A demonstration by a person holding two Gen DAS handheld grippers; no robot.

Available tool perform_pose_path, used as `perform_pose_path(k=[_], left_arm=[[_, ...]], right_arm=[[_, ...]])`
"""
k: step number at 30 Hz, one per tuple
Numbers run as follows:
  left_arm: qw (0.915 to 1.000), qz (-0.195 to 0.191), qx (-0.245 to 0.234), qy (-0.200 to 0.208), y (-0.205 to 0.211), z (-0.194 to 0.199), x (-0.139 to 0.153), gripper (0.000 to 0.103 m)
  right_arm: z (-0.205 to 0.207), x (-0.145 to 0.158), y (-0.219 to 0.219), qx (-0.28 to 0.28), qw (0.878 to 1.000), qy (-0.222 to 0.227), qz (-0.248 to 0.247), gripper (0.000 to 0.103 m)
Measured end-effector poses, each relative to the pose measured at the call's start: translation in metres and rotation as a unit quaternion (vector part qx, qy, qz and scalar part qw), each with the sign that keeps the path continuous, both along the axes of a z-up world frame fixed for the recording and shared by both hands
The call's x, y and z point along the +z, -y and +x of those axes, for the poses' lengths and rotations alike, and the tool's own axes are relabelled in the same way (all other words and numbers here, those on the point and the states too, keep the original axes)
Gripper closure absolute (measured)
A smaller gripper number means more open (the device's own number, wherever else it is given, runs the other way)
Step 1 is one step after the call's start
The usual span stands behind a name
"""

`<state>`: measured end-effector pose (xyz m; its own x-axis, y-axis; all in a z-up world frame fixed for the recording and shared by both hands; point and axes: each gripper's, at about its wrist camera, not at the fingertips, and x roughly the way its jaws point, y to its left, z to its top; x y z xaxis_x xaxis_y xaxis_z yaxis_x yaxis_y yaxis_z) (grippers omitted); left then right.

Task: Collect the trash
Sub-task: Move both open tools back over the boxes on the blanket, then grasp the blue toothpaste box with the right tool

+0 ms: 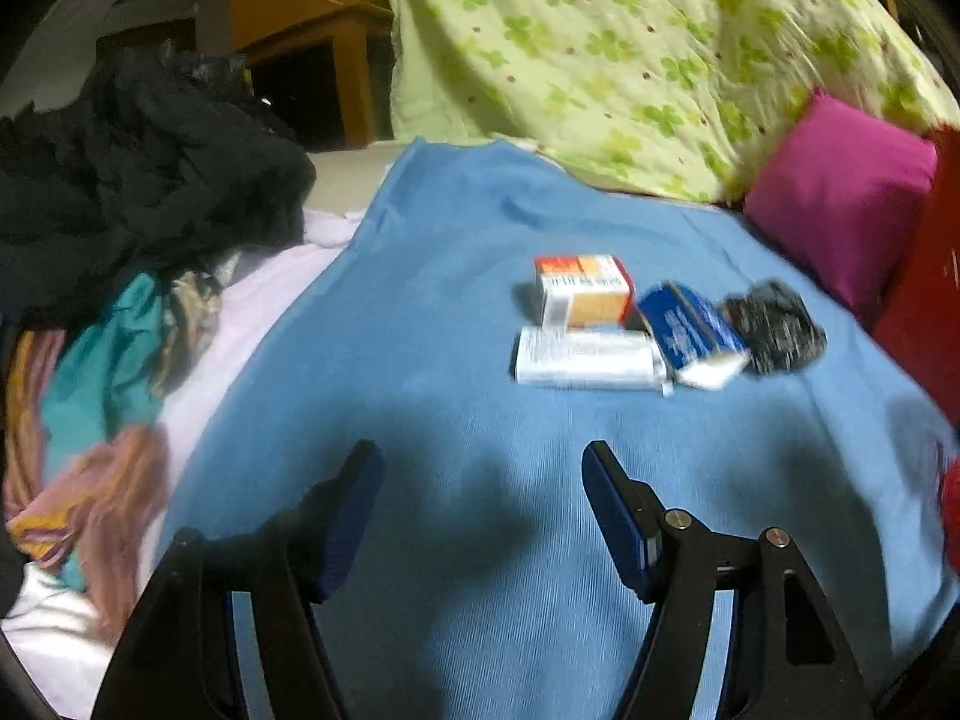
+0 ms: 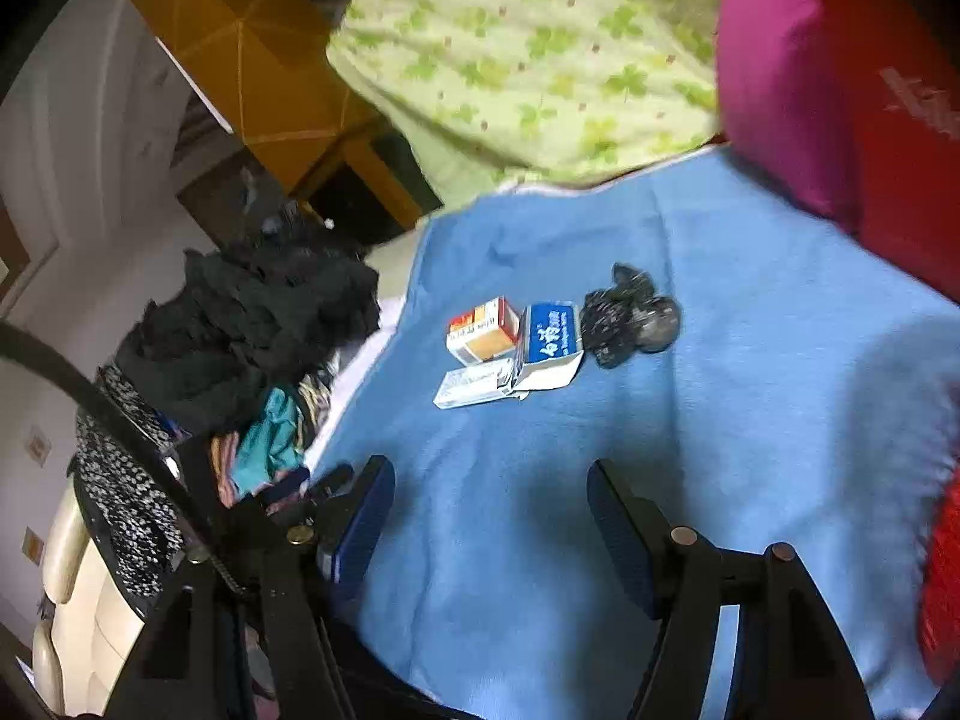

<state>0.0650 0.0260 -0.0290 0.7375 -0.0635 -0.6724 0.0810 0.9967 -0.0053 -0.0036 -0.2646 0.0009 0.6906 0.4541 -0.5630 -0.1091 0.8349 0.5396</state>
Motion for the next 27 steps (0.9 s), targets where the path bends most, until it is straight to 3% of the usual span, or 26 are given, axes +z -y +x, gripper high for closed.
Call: perform_pose_path(k=[4,7,9,16,20,27], left_arm=[[0.9991,-0.042,-0.011,-0.001,-0.002,0.039,-0.012,0.033],[0.9966,-0.074,-0.016,-0.034,-0.003,0.064,-0.027,0.033],[0.9926,-0.107,-0.028,-0.05,-0.004,0.078,-0.031,0.033],[0.9853,-0.155,-0.03,-0.064,-0.001,0.114,-0.042,0.033],[0.9843,-0.153,-0.036,-0.08,0.01,0.132,-0.052,0.033],[0.9826,-0.138,-0.077,-0.097,0.032,0.135,-0.057,0.034]], right_arm=[[0.058,-0.018,-0.014,0.017,1.0,-0.022,-0.008,0.032],[0.097,-0.031,-0.021,0.024,0.999,-0.035,-0.008,0.032],[0.114,-0.036,-0.022,0.024,0.999,-0.039,-0.01,0.032],[0.169,-0.061,-0.024,0.017,0.997,-0.071,-0.002,0.03],[0.188,-0.067,-0.025,-0.003,0.997,-0.067,-0.031,0.03],[0.21,-0.091,-0.028,0.022,0.994,-0.105,-0.017,0.027]])
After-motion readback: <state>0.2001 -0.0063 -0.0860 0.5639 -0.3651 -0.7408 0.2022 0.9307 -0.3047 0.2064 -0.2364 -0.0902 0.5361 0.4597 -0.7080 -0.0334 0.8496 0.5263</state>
